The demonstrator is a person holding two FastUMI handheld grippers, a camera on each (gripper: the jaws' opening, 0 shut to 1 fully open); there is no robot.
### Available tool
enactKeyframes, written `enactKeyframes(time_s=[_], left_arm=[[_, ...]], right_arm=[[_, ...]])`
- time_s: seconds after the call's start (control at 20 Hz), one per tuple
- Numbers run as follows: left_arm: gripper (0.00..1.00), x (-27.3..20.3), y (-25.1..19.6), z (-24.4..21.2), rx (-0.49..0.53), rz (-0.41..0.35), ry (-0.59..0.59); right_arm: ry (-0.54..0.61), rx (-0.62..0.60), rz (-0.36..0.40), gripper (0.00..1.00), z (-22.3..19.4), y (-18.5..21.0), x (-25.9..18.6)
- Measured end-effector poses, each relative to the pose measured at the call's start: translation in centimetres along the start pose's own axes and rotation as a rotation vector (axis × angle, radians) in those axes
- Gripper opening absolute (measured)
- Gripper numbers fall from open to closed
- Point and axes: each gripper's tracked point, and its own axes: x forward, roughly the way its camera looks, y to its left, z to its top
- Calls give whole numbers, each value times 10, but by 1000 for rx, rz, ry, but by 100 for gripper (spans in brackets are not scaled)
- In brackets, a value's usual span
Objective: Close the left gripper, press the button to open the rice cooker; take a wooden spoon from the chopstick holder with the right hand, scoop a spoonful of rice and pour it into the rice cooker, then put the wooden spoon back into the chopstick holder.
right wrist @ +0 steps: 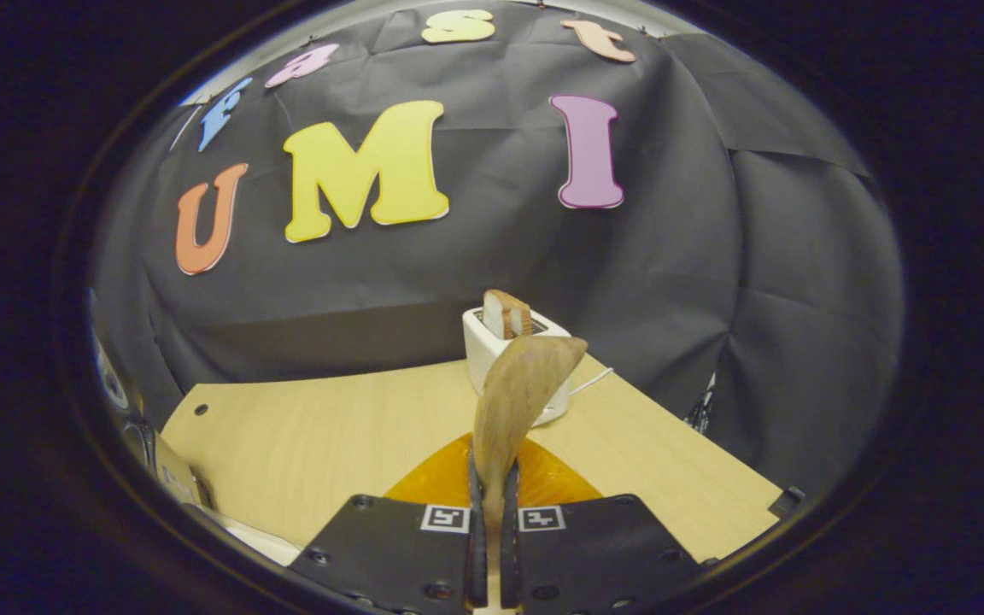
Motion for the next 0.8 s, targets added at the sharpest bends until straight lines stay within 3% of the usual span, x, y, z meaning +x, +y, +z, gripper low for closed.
enactKeyframes(time_s=[0.4,0.5,0.7,0.8], left_arm=[[97,0,-4,1,17,-1,-3],[97,0,-5,2,22,-2,-6],[97,-3,-9,7,21,-3,-24],[97,-4,-10,8,22,-1,-26]], right_arm=[[161,96,39,12,-44,-3,13],[164,139,62,17,-43,0,11],[107,162,35,24,-23,-13,1],[115,178,65,29,-22,-12,-5]])
